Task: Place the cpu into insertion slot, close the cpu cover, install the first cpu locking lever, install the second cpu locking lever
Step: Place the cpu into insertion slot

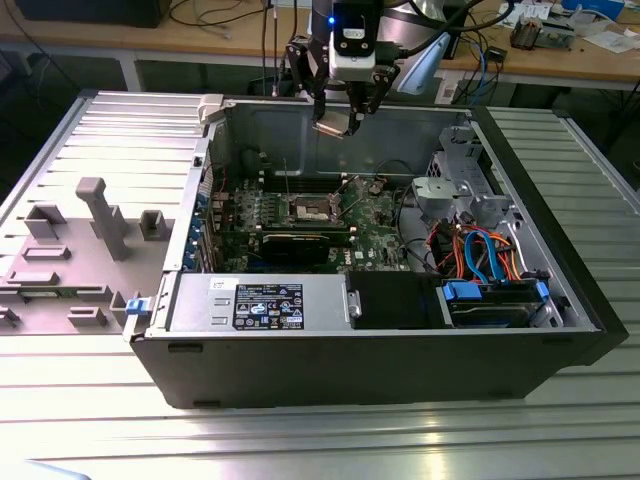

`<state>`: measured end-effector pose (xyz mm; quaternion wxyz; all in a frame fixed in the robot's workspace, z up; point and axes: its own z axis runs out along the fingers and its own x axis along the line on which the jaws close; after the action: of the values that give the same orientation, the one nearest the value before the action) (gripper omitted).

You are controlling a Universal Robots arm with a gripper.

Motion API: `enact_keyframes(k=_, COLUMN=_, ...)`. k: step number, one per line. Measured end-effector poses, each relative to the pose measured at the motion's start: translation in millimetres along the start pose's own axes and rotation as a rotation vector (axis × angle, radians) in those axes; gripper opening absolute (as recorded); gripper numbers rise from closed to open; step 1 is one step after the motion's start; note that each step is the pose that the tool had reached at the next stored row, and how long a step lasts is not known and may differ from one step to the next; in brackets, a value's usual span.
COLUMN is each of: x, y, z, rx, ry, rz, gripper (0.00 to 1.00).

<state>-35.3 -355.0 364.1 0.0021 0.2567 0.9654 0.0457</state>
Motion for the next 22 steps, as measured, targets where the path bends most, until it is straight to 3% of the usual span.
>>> enact_keyframes(k=5, x=0.0, y=0.0, z=0.3, rx=-0.0006, ry=-0.0025, rz=0.027, gripper=0.55)
enact_keyframes(k=12, x=0.0, y=-0.2, z=1.8, rx=-0.0027, ry=-0.0123, rz=0.138, gripper=0.55)
enact_keyframes(k=20, x=-0.1, y=-0.3, z=3.1, rx=-0.0046, ry=-0.0209, rz=0.232, gripper=0.55)
enact_keyframes(k=22, x=-0.1, y=-0.3, z=3.5, rx=-0.0054, ry=-0.0246, rz=0.274, gripper=0.55)
